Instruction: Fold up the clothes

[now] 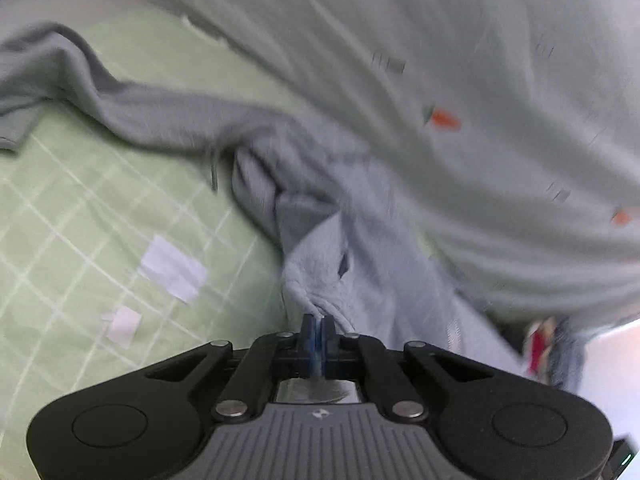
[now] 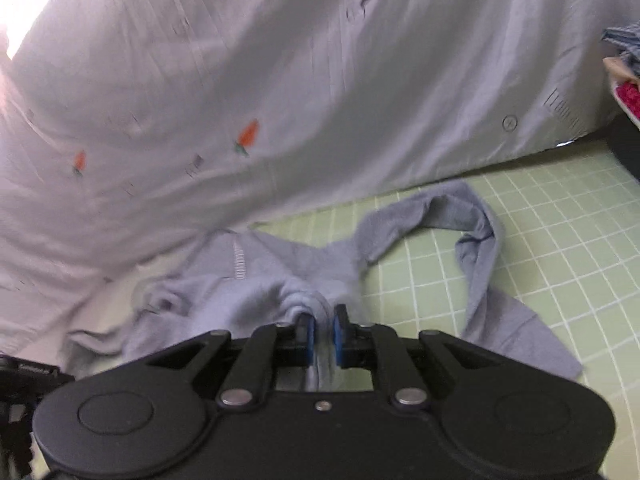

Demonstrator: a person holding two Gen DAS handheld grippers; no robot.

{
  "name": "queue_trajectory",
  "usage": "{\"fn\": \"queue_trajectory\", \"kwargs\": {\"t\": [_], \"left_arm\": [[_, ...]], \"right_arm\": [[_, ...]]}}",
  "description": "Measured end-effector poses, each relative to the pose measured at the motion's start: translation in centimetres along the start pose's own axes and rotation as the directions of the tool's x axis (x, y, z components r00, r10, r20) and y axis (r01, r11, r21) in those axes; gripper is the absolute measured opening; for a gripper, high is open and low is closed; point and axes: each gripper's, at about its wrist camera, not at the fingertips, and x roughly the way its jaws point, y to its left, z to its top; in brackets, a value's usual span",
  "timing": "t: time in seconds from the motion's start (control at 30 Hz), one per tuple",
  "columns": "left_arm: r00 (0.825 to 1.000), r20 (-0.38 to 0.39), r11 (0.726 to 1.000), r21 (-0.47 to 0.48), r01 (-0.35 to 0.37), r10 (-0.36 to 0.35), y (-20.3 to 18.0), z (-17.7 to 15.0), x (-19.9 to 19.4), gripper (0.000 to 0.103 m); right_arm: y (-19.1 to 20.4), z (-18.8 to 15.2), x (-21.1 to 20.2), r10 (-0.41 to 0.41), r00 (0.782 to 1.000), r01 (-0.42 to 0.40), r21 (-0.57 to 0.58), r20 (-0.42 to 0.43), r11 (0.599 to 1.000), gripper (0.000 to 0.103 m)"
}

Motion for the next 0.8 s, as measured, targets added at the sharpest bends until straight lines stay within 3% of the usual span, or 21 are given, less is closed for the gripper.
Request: {"fn": "queue_trajectory", "kwargs": {"t": [0.17, 0.27, 0.3, 0.37, 0.4, 0.43, 0.47, 0.53, 0.6, 0.63, 0.7, 0.8], "left_arm": [[0.984, 0.144, 0.993, -0.048, 0.11, -0.102, -1.5, 0.4, -7.2, 0.001], [0.972, 0.211, 0.991, -0.068, 0.116, -0.099, -1.2, 0.2, -10.2, 0.001], [0.971, 0.226, 0.993, -0.071, 0.095, -0.077, -0.8, 0.0, -10.8, 0.001], [0.971, 0.22, 0.996, -0.043, -0.082, 0.089, 0.7, -1.0, -9.8, 0.0], [0.966, 0.174, 0.982, -0.049, -0.184, 0.19, 2.1, -1.7, -8.6, 0.0], [0.949, 0.127, 0.957, -0.051, -0.285, 0.289, 3.5, -2.4, -7.4, 0.0], [0.927, 0.083, 0.93, -0.052, -0.364, 0.367, 4.7, -3.2, -6.3, 0.0], [0.929, 0.013, 0.926, -0.087, -0.368, 0.371, 6.3, -4.9, -5.8, 0.0], [0.94, -0.016, 0.935, -0.097, -0.342, 0.342, 6.1, -6.2, -6.0, 0.003], [0.944, -0.025, 0.94, -0.089, -0.331, 0.33, 5.8, -6.7, -6.0, 0.011], [0.948, -0.055, 0.948, -0.04, -0.316, 0.313, 4.9, -7.3, -5.4, 0.024], [0.946, -0.099, 0.951, 0.043, -0.306, 0.309, 3.5, -7.3, -3.6, 0.029]], "right_arm": [[-0.1, 0.1, -5.5, 0.137, 0.988, -0.147, 0.145, 0.075, 0.979, 0.008], [-1.2, 0.0, -7.2, 0.206, 0.973, -0.227, 0.242, 0.107, 0.943, 0.009], [-1.5, -0.5, -6.8, 0.16, 0.984, -0.174, 0.232, 0.078, 0.957, 0.009], [-1.9, -1.5, -5.7, 0.032, 0.999, -0.034, 0.188, 0.011, 0.981, 0.014], [-1.5, -2.4, -4.4, -0.071, 0.995, 0.077, 0.107, -0.065, 0.991, 0.017], [-1.1, -3.5, -3.0, -0.188, 0.972, 0.19, 0.004, -0.141, 0.982, 0.017], [-0.6, -4.5, -1.6, -0.308, 0.93, 0.291, -0.107, -0.203, 0.951, 0.017], [-0.2, -6.8, -0.7, -0.346, 0.902, 0.314, -0.159, -0.257, 0.936, 0.018], [-0.3, -8.4, -1.0, -0.301, 0.908, 0.287, -0.088, -0.292, 0.954, 0.028], [-0.3, -9.1, -1.3, -0.284, 0.911, 0.281, -0.055, -0.299, 0.958, 0.03], [-0.1, -10.3, -1.4, -0.291, 0.904, 0.293, -0.041, -0.313, 0.955, 0.03], [0.3, -11.2, -1.3, -0.298, 0.902, 0.295, -0.059, -0.313, 0.954, 0.03]]}}
